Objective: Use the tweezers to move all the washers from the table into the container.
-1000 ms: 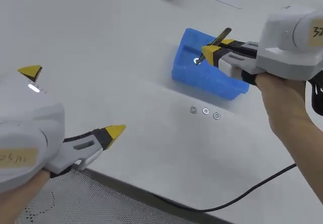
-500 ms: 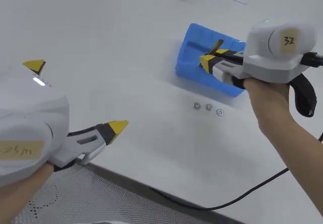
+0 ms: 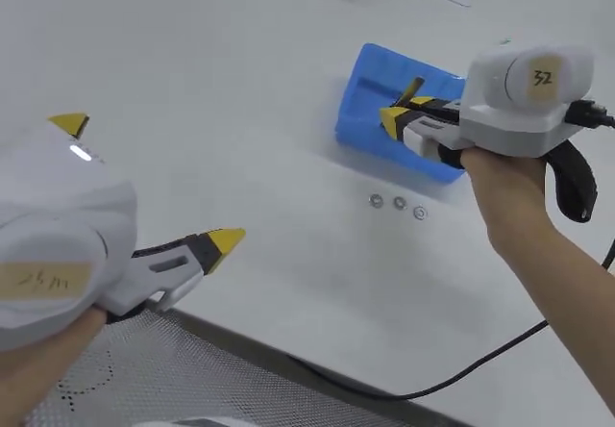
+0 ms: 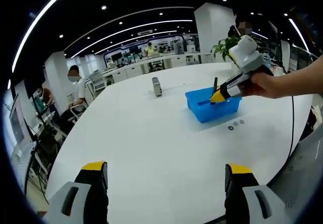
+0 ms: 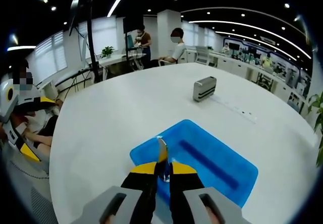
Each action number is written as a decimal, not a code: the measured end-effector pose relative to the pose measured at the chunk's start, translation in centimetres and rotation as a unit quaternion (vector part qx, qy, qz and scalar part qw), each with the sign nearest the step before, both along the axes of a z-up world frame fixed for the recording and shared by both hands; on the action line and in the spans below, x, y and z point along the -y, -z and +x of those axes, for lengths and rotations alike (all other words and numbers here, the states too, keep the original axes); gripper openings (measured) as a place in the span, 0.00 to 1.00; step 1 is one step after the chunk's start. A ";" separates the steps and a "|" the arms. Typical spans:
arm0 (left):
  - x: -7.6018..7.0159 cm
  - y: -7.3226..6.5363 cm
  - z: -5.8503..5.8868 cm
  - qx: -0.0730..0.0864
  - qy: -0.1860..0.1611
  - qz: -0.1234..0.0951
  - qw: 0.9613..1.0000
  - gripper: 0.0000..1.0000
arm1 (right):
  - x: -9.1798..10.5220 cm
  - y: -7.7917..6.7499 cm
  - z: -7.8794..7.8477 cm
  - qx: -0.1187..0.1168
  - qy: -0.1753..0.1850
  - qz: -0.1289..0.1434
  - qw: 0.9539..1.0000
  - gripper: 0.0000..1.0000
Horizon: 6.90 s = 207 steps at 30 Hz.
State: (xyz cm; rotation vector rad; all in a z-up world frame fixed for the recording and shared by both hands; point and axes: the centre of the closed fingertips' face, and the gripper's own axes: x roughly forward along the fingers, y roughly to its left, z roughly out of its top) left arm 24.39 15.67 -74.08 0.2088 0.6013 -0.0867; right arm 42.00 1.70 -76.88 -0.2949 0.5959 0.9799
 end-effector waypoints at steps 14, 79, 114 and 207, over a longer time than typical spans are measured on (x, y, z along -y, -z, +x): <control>-0.1 0.2 0.0 -0.003 0.002 0.001 1.000 0.99 | 0.6 -5.7 -1.6 0.025 0.004 0.052 0.998 0.04; 0.3 0.7 -0.3 -0.022 0.014 0.012 1.000 0.99 | 3.1 -1.2 -6.7 -0.012 -0.008 -0.002 1.000 0.04; 0.2 1.0 -0.5 -0.029 0.015 0.017 0.999 0.99 | 2.3 -1.0 -6.5 -0.012 -0.011 0.005 1.000 0.04; 0.3 1.5 -0.6 -0.043 0.021 0.026 0.998 0.99 | 2.1 -0.6 0.0 0.010 0.043 0.004 0.999 0.04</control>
